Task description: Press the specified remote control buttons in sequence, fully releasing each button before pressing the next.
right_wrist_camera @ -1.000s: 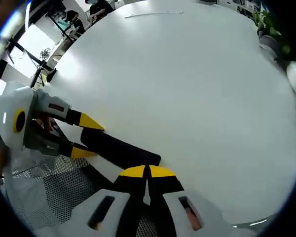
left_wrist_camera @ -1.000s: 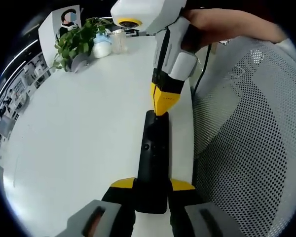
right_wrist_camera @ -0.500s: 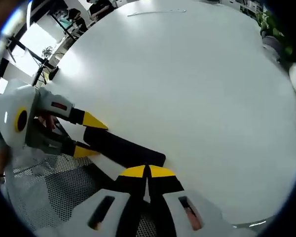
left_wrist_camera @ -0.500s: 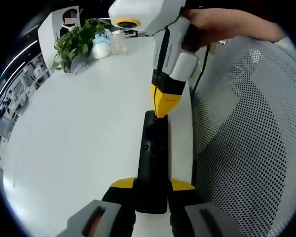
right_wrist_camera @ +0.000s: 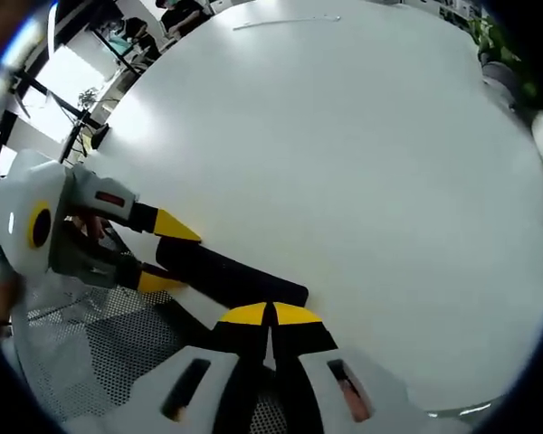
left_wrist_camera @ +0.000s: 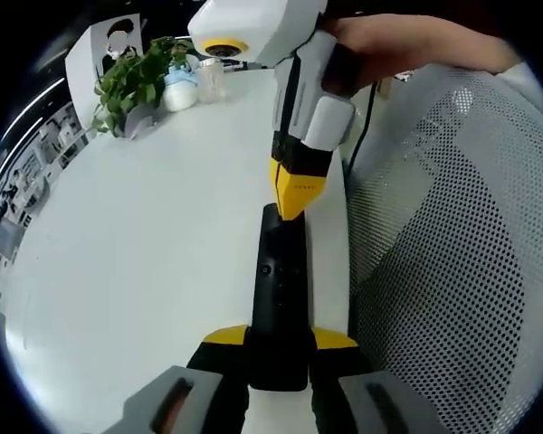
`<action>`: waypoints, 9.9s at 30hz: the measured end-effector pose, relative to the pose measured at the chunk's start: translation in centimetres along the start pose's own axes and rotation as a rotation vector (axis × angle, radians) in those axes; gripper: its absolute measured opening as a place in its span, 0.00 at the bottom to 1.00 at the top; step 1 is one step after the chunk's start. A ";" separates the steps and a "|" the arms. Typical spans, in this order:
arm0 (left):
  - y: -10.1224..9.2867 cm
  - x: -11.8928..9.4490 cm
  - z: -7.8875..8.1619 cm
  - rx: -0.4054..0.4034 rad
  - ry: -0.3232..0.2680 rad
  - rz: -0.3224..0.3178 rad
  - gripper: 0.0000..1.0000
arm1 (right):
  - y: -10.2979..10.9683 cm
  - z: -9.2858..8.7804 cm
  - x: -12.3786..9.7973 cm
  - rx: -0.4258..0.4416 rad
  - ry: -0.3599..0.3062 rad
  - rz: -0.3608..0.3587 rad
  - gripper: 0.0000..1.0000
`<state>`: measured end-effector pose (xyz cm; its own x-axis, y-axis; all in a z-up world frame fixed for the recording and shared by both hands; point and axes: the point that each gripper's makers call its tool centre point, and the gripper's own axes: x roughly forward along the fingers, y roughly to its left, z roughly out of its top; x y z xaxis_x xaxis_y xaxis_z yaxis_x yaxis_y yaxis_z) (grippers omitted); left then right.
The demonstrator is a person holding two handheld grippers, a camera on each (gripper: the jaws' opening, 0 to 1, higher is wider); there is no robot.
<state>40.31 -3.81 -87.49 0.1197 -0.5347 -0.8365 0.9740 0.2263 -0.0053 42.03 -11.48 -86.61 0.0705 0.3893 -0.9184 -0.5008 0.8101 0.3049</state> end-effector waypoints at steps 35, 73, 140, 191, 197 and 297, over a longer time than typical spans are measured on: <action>0.0 0.0 0.0 -0.016 -0.012 0.002 0.25 | 0.0 0.0 0.1 0.001 0.003 -0.004 0.00; -0.2 0.1 0.2 0.014 -0.018 -0.017 0.24 | 0.9 0.0 0.2 -0.013 0.009 0.028 0.00; -0.3 0.2 0.4 0.001 -0.045 -0.012 0.25 | 1.7 1.5 0.8 -0.116 -0.048 0.026 0.00; -0.3 0.3 0.6 -0.003 -0.047 -0.007 0.24 | 2.2 1.3 1.1 -0.234 -0.040 -0.008 0.00; -0.3 0.3 0.6 -0.005 -0.048 -0.006 0.24 | 2.7 1.1 1.0 -0.234 -0.031 0.007 0.00; -0.4 0.3 0.6 -0.019 -0.051 -0.004 0.25 | 3.2 0.5 1.1 -0.386 -0.031 0.007 0.00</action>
<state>40.10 -4.55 -87.38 0.1257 -0.5763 -0.8075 0.9707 0.2393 -0.0196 40.93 -8.22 -86.56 0.0890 0.4124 -0.9067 -0.7886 0.5853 0.1888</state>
